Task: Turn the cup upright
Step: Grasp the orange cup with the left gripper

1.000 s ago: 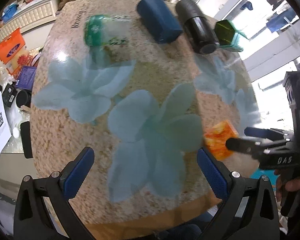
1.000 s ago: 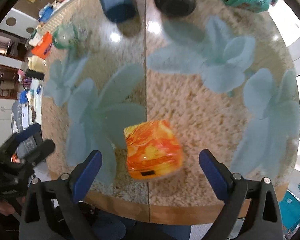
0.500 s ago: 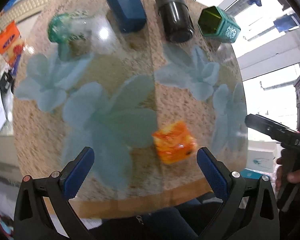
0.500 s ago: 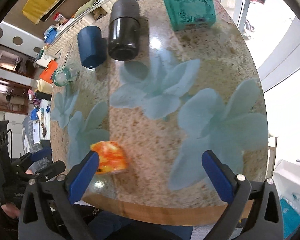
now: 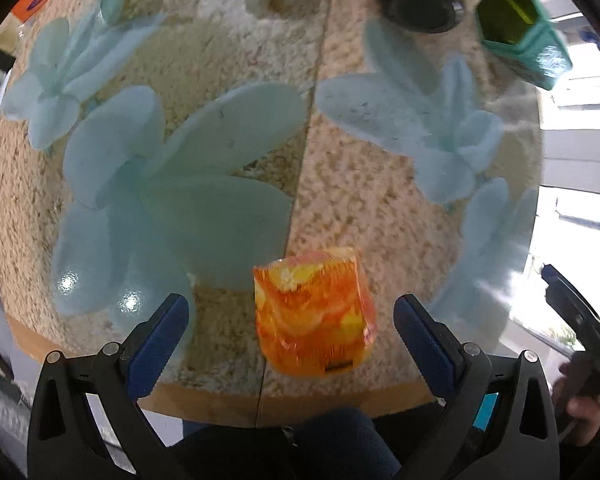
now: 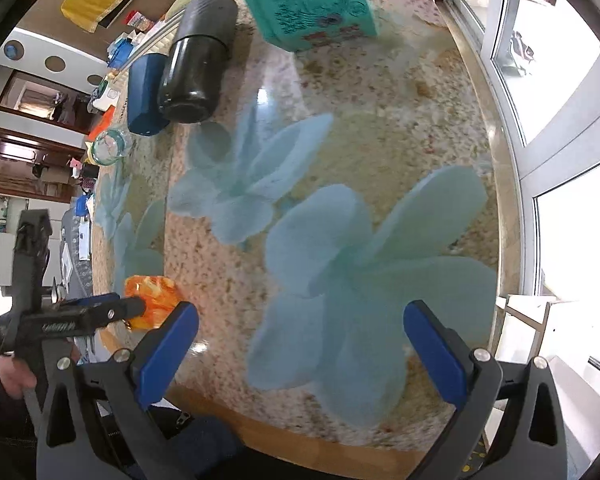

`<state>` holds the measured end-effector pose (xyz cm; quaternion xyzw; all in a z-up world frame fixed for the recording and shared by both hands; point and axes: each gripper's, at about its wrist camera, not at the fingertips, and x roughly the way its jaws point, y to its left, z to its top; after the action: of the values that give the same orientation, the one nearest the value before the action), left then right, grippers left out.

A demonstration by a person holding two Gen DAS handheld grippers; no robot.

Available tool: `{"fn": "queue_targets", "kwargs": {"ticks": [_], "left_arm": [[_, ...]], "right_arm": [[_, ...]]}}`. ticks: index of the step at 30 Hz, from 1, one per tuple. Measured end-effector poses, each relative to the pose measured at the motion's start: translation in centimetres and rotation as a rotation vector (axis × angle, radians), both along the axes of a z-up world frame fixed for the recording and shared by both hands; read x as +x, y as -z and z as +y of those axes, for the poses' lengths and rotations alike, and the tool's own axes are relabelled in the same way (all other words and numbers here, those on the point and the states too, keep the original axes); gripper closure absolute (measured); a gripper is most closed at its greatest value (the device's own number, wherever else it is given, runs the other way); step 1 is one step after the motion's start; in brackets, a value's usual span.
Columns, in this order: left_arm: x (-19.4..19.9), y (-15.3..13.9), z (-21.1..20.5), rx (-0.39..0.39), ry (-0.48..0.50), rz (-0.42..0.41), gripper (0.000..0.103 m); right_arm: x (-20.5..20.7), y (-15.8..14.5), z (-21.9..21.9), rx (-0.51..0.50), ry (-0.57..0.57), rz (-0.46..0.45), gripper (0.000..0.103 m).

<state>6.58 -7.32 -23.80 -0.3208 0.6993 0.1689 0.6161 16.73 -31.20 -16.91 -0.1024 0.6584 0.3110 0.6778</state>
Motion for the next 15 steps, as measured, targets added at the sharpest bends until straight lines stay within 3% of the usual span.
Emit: {"fn": "queue_targets", "kwargs": {"ticks": [12, 13, 15], "left_arm": [[1.0, 4.2, 0.2, 0.006, -0.055, 0.126, 0.0], [1.2, 4.5, 0.2, 0.005, -0.056, 0.131, 0.002], [1.6, 5.3, -0.1, 0.001, -0.054, 0.134, 0.015]], "right_arm": [[1.2, 0.6, -2.0, 0.021, -0.027, 0.056, 0.0], [1.2, 0.7, -2.1, 0.021, -0.028, 0.059, 0.0], [1.2, 0.8, -2.5, 0.021, -0.022, 0.062, 0.0]]}}
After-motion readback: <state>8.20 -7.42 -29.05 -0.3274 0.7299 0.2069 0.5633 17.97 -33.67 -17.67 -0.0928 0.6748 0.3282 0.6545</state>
